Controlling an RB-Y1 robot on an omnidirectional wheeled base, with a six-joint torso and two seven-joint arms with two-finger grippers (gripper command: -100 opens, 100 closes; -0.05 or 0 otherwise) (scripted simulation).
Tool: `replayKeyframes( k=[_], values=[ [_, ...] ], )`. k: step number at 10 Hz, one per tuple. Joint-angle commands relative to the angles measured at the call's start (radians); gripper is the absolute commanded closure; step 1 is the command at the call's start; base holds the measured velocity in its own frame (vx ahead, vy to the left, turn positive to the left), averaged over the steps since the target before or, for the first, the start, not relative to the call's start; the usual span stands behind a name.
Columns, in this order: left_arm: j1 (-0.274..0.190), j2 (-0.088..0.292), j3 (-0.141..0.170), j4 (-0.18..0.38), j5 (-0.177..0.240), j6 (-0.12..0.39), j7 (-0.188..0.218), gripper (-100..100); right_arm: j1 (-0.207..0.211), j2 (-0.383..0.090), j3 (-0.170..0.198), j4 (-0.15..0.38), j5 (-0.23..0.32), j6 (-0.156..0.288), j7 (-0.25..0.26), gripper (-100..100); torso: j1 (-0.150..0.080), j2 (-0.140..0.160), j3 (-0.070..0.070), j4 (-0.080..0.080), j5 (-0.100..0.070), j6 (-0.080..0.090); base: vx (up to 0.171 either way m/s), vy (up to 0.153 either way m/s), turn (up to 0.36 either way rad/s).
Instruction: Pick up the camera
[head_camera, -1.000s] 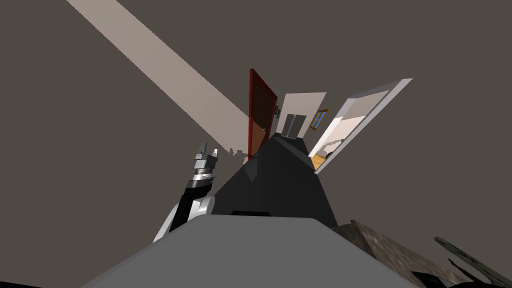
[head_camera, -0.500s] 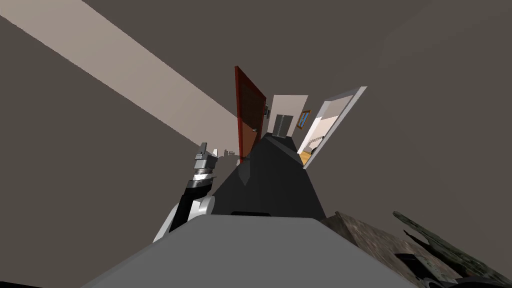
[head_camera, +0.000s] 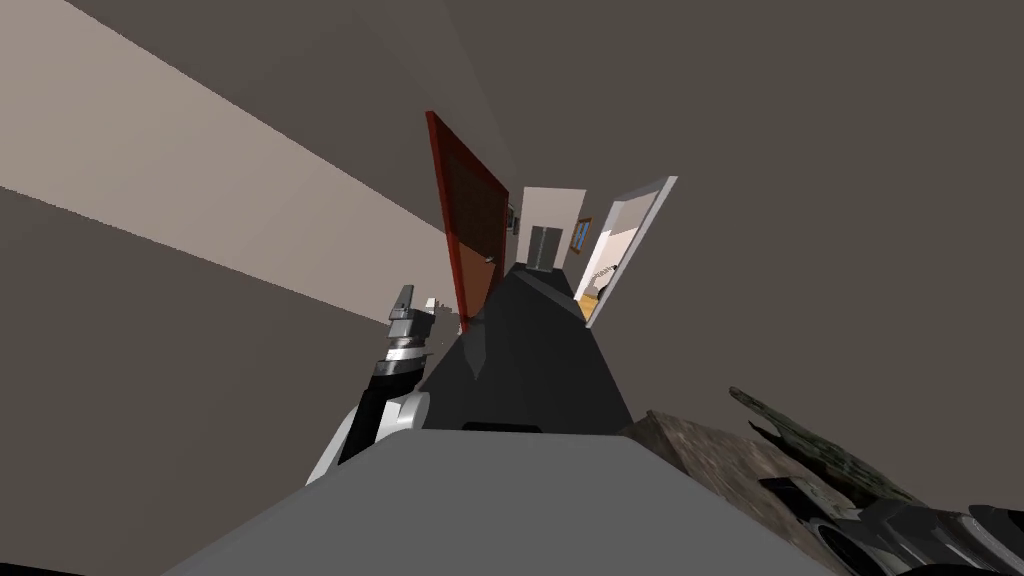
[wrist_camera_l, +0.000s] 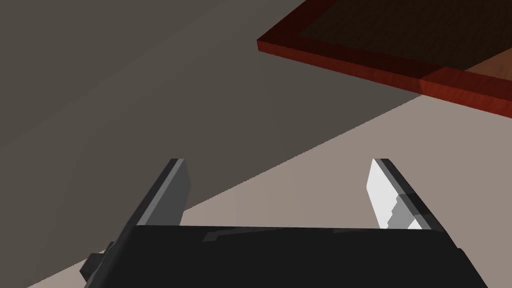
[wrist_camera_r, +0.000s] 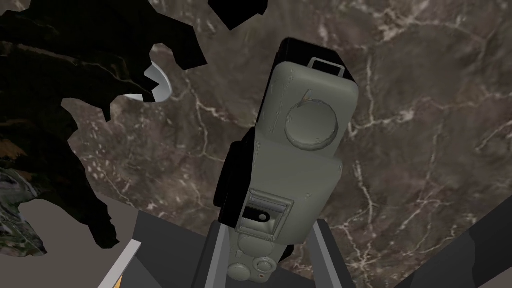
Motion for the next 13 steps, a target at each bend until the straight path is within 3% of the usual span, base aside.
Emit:
replayKeyframes(
  k=[1,2,3,5,7,8,10,11,13],
  values=[
    [0.0,0.0,0.0,0.0,0.0,0.0,0.0,0,-0.004,-0.008,0.005,-0.039,0.002,0.002,-0.003,100,0.0,0.0,0.0,0.0,0.0,0.0,0.084,-0.035,-0.215],
    [0.0,0.0,0.0,0.0,0.0,0.0,0.0,0,-0.004,-0.008,0.005,-0.039,0.002,0.002,-0.003,100,0.001,0.003,0.001,0.001,0.0,-0.002,0.008,-0.01,0.002],
    [-0.001,0.0,0.0,0.0,0.0,0.0,0.0,0,-0.001,-0.044,0.019,-0.075,0.007,0.023,-0.005,100,0.003,0.006,0.004,0.001,0.001,-0.003,0.131,-0.057,-0.347],
    [0.0,0.0,0.0,0.0,0.0,0.0,0.0,0,-0.001,-0.044,0.019,-0.108,0.007,0.023,-0.005,100,0.0,0.0,0.0,0.0,0.001,0.0,0.139,-0.041,-0.336],
    [-0.001,0.0,0.0,0.0,0.0,0.0,0.0,0,-0.001,-0.044,0.019,-0.132,0.007,0.023,-0.005,100,0.002,0.007,0.004,0.001,0.0,-0.003,-0.006,0.0,0.008],
    [-0.001,0.0,0.0,0.0,0.0,0.0,0.0,0,0.002,-0.08,0.033,-0.172,0.013,0.044,-0.008,100,0.003,0.01,0.005,0.002,0.001,-0.003,0.135,-0.023,-0.303],
    [0.0,0.0,0.0,0.0,0.0,0.0,0.0,0,0.002,-0.08,0.033,-0.226,0.013,0.044,-0.008,100,0.0,0.001,0.0,0.0,0.001,0.001,0.149,-0.039,-0.375],
    [0.0,0.0,0.0,0.0,0.0,0.0,0.0,0,0.005,-0.116,0.048,-0.26,0.018,0.065,-0.011,100,0.001,0.004,0.002,0.0,0.0,-0.002,0.174,-0.008,-0.383],
    [0.0,0.0,0.0,0.0,0.0,0.0,0.0,0,0.005,-0.116,0.048,-0.312,0.018,0.065,-0.011,100,0.001,0.0,0.0,0.0,0.002,0.001,0.138,-0.018,-0.334]
  ],
)
